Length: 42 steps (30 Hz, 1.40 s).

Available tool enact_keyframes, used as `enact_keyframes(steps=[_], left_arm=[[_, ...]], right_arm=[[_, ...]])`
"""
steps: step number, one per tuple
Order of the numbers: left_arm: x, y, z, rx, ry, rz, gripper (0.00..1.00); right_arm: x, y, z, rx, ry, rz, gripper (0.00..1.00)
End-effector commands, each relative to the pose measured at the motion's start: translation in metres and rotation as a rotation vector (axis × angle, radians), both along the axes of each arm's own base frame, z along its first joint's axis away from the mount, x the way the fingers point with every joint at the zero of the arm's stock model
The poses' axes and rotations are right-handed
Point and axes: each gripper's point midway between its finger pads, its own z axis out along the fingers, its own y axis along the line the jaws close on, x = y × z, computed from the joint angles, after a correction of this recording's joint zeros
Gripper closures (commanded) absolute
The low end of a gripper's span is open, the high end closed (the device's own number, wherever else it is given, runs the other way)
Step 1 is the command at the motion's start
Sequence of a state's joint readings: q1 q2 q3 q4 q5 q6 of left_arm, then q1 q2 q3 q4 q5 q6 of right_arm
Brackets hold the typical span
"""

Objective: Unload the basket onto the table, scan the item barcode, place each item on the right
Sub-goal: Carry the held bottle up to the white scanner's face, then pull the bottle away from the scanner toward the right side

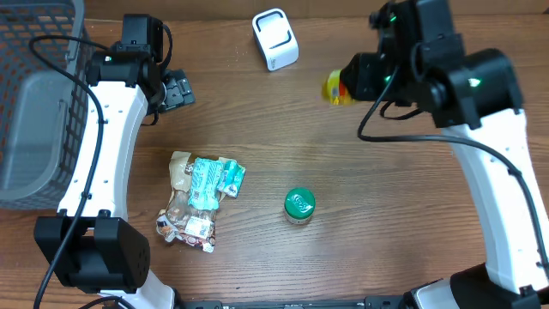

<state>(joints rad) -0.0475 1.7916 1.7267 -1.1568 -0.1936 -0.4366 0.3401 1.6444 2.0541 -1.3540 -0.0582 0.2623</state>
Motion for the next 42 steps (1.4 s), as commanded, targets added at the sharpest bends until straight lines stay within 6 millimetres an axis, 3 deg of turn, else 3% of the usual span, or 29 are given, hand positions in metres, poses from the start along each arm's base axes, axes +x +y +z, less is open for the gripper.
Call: enact_keyframes(steps=[1, 5, 11, 12, 20, 26, 37, 42], left_arm=[[0.000, 0.000, 0.008, 0.000, -0.018, -0.014, 0.00], [0.000, 0.000, 0.008, 0.000, -0.018, -0.014, 0.00], [0.000, 0.000, 0.008, 0.000, -0.018, -0.014, 0.00], [0.000, 0.000, 0.008, 0.000, -0.018, -0.014, 0.00], [0.000, 0.000, 0.008, 0.000, -0.018, -0.014, 0.00], [0.000, 0.000, 0.008, 0.000, -0.018, -0.014, 0.00], [0.000, 0.000, 0.008, 0.001, -0.018, -0.013, 0.00], [0.000, 0.000, 0.008, 0.000, -0.018, -0.014, 0.00]], right_arm=[[0.017, -0.003, 0.002, -0.109, -0.072, -0.002, 0.96], [0.037, 0.010, -0.004, -0.237, -0.146, 0.092, 0.96], [0.078, 0.055, -0.024, -0.482, -0.289, 0.262, 0.96], [0.090, 0.070, -0.030, -0.560, -0.336, 0.293, 0.96], [0.127, 0.124, -0.064, -0.844, -0.467, 0.446, 0.96], [0.158, 0.137, -0.094, -0.968, -0.504, 0.443, 0.96], [0.207, 0.160, -0.123, -1.073, -0.654, 0.428, 0.96], [0.220, 0.158, -0.116, -1.058, -0.708, 0.355, 0.96]])
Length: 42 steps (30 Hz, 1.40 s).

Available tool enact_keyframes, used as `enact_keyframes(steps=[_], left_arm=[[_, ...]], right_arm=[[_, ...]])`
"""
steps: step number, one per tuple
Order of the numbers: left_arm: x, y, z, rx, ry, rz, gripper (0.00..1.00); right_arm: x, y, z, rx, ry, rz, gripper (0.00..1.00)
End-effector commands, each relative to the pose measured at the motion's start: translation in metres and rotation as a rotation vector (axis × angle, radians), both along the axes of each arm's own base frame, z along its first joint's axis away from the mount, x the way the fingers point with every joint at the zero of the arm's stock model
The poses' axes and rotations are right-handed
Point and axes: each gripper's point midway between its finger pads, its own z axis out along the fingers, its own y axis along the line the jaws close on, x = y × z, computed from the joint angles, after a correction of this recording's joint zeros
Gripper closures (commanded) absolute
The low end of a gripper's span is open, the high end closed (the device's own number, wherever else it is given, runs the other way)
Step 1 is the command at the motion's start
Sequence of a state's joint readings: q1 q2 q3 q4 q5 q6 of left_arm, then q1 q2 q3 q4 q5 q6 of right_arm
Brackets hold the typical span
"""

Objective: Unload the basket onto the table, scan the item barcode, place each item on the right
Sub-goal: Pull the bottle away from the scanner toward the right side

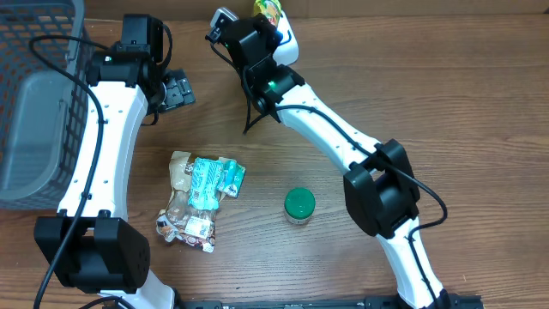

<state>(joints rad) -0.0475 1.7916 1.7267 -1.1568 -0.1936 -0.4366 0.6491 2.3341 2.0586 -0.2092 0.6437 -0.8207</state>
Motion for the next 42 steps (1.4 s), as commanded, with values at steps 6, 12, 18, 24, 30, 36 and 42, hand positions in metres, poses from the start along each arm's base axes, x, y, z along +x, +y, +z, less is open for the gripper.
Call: enact_keyframes(steps=[6, 12, 18, 24, 30, 36, 42], left_arm=[[0.000, 0.000, 0.008, 0.000, -0.018, -0.014, 0.00], [0.000, 0.000, 0.008, 0.000, -0.018, -0.014, 0.00], [0.000, 0.000, 0.008, 0.000, -0.018, -0.014, 0.00], [0.000, 0.000, 0.008, 0.001, -0.018, -0.013, 0.00], [0.000, 0.000, 0.008, 0.000, -0.018, -0.014, 0.01], [0.000, 0.000, 0.008, 0.000, -0.018, -0.014, 0.00], [0.000, 0.000, 0.008, 0.000, -0.018, -0.014, 0.00]], right_arm=[[0.023, -0.020, 0.013, 0.027, -0.092, -0.064, 0.96], [0.031, -0.029, -0.004, 0.018, -0.068, -0.068, 0.96], [0.034, -0.027, -0.005, 0.039, -0.065, -0.043, 0.96], [0.033, -0.033, 0.000, 0.108, -0.070, -0.093, 0.96], [0.022, -0.051, 0.051, 0.211, -0.124, -0.161, 0.96], [-0.009, -0.080, 0.110, 0.400, -0.108, -0.231, 0.96], [-0.049, -0.145, 0.143, 0.617, -0.042, -0.415, 0.96]])
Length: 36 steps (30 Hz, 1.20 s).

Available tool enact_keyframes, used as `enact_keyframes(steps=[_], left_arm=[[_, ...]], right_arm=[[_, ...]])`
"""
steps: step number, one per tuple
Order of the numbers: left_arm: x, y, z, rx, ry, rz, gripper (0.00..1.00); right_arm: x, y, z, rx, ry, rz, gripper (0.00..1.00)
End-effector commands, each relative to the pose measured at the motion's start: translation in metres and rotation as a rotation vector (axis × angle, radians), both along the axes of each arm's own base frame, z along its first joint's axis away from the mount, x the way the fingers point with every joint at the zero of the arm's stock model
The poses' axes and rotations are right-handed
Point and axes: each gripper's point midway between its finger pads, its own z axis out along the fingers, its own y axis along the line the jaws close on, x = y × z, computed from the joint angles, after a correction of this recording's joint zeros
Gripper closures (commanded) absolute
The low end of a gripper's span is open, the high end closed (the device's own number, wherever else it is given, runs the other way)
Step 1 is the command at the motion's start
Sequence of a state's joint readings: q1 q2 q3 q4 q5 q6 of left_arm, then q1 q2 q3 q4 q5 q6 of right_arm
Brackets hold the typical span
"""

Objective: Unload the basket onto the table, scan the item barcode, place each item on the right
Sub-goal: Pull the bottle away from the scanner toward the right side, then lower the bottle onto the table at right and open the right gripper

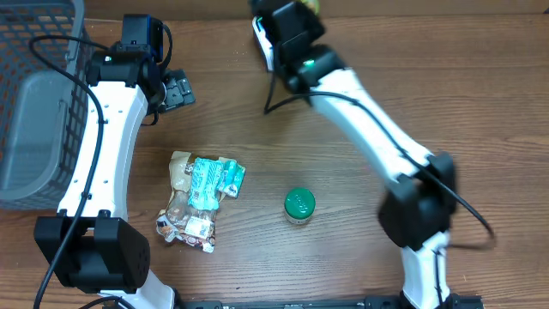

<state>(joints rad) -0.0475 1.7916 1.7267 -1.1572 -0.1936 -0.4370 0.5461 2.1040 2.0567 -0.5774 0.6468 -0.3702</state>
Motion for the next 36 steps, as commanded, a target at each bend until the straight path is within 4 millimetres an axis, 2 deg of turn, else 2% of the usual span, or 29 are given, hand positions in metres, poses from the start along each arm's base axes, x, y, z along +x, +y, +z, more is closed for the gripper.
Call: enact_keyframes(steps=[1, 4, 7, 12, 19, 21, 26, 31, 35, 36], left_arm=[[0.000, 0.000, 0.008, 0.001, -0.019, -0.014, 0.01], [0.000, 0.000, 0.008, 0.001, -0.019, -0.014, 0.01], [0.000, 0.000, 0.008, 0.001, -0.018, -0.014, 0.00], [0.000, 0.000, 0.008, 0.001, -0.019, -0.014, 0.00], [0.000, 0.000, 0.008, 0.001, -0.018, -0.014, 0.00], [0.000, 0.000, 0.008, 0.001, -0.019, -0.014, 0.00], [0.000, 0.000, 0.008, 0.001, -0.018, -0.014, 0.00], [0.000, 0.000, 0.008, 0.001, -0.018, -0.014, 0.00], [0.000, 0.000, 0.008, 0.001, -0.018, -0.014, 0.00], [0.000, 0.000, 0.008, 0.001, -0.019, -0.014, 0.01]], right_arm=[[-0.029, -0.061, 0.077, 0.294, -0.102, -0.194, 0.96], [-0.052, -0.090, 0.071, 0.412, 0.010, -0.237, 0.96], [-0.072, -0.115, 0.053, 0.540, 0.160, -0.283, 0.96], [-0.106, -0.170, 0.003, 0.696, 0.453, -0.425, 0.96], [-0.149, -0.249, -0.052, 0.740, 0.653, -0.671, 0.96], [-0.159, -0.265, -0.069, 0.745, 0.689, -0.730, 0.96], [-0.177, -0.287, -0.107, 0.760, 0.761, -0.820, 0.96], [-0.185, -0.290, -0.140, 0.792, 0.805, -0.837, 0.95], [-0.189, -0.290, -0.155, 0.790, 0.819, -0.844, 0.94], [-0.190, -0.290, -0.157, 0.788, 0.824, -0.846, 0.91]])
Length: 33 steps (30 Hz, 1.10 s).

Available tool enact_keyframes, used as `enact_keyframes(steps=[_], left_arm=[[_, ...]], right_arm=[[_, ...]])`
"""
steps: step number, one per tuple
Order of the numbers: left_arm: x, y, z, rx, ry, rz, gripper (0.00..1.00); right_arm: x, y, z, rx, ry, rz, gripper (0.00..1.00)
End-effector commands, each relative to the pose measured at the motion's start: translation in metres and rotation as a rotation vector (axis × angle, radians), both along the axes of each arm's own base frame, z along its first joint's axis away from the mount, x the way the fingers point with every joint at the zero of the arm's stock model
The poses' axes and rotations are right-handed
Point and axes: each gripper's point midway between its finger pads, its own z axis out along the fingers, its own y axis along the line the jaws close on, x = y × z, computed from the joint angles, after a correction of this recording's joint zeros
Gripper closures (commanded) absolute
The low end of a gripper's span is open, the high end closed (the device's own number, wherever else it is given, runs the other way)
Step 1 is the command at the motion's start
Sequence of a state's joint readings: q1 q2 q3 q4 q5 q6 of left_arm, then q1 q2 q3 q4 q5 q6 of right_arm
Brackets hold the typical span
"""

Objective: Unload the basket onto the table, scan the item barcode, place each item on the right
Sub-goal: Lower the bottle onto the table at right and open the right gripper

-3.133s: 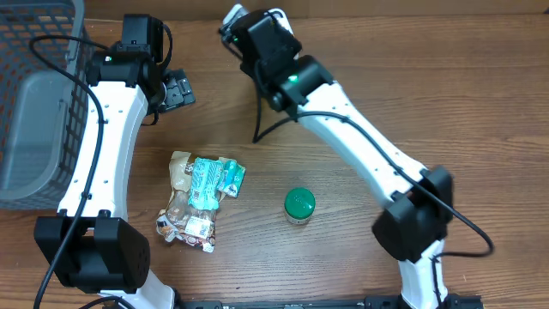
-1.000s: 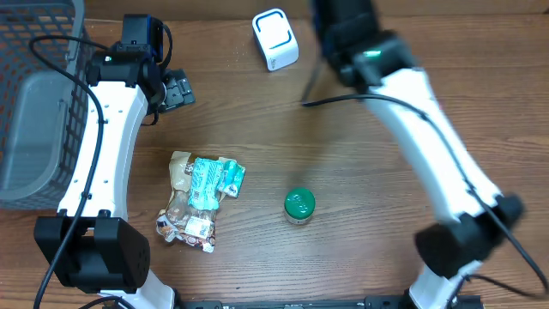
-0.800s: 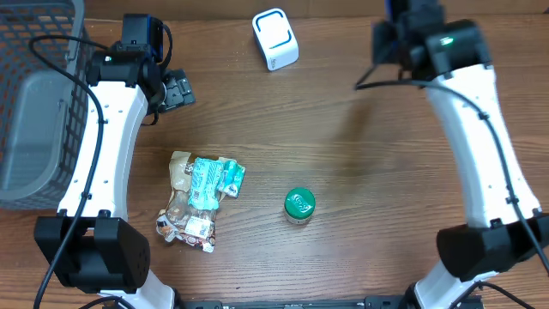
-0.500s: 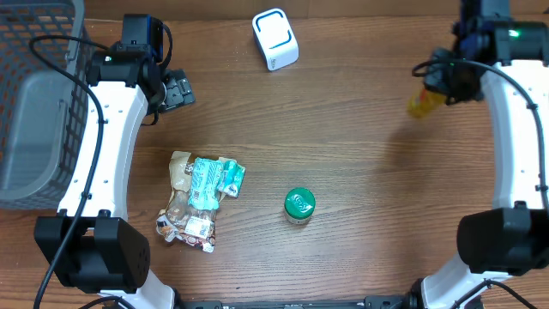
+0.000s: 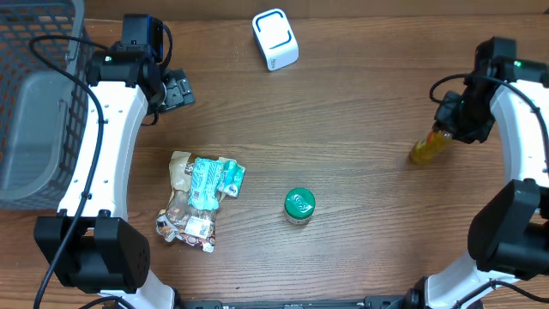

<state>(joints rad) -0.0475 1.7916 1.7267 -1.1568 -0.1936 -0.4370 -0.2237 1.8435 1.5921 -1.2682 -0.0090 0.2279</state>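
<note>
The white barcode scanner [image 5: 274, 39] with a blue-edged top stands at the back middle of the table. My right gripper [image 5: 439, 136] is far to the right of it, shut on a yellow-orange bottle [image 5: 425, 150]. The bottle tilts down to the left, low over the wood; whether it touches the table cannot be told. My left gripper [image 5: 178, 91] hangs at the back left, open and holding nothing, well left of the scanner.
A grey mesh basket [image 5: 34, 103] fills the left edge. A heap of snack packets [image 5: 199, 196] lies at front left. A jar with a green lid [image 5: 299, 206] stands at front middle. The wooden table [image 5: 360, 112] runs between the scanner and the right arm.
My right arm was stretched across the back by the scanner with the bottle at the top edge. Now it is at the right side, the bottle low over the table. The left arm has not moved.
My right gripper first held the yellow bottle to the right of the scanner. Then it held the bottle over the scanner at the back edge, and was still there a moment later. Now the bottle is far right of the scanner, still in the gripper.
</note>
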Motion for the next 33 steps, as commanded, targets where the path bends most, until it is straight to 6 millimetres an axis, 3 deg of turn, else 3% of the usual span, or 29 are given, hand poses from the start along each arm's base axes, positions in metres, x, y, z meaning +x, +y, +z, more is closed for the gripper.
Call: enact_keyframes(steps=[1, 9, 17, 20, 26, 29, 33], left_arm=[[0.000, 0.000, 0.008, 0.001, -0.018, -0.014, 0.00], [0.000, 0.000, 0.008, 0.001, -0.018, -0.014, 0.00], [0.000, 0.000, 0.008, 0.001, -0.018, -0.014, 0.00], [0.000, 0.000, 0.008, 0.001, -0.018, -0.014, 0.01], [0.000, 0.000, 0.008, 0.001, -0.018, -0.014, 0.00], [0.000, 0.000, 0.008, 0.001, -0.018, -0.014, 0.00], [0.000, 0.000, 0.008, 0.001, -0.018, -0.014, 0.00]], right_arm=[[-0.003, 0.003, -0.005, 0.021, 0.005, 0.000, 0.90], [-0.007, 0.000, -0.007, -0.002, 0.022, -0.003, 0.80], [-0.014, 0.002, -0.008, 0.004, 0.050, -0.002, 0.80], [-0.016, 0.002, -0.009, 0.006, 0.058, -0.002, 0.75], [-0.019, 0.003, -0.013, 0.009, 0.068, -0.002, 0.54], [-0.020, 0.003, -0.015, 0.009, 0.072, -0.001, 0.35], [-0.022, 0.004, -0.017, 0.011, 0.079, -0.001, 0.20]])
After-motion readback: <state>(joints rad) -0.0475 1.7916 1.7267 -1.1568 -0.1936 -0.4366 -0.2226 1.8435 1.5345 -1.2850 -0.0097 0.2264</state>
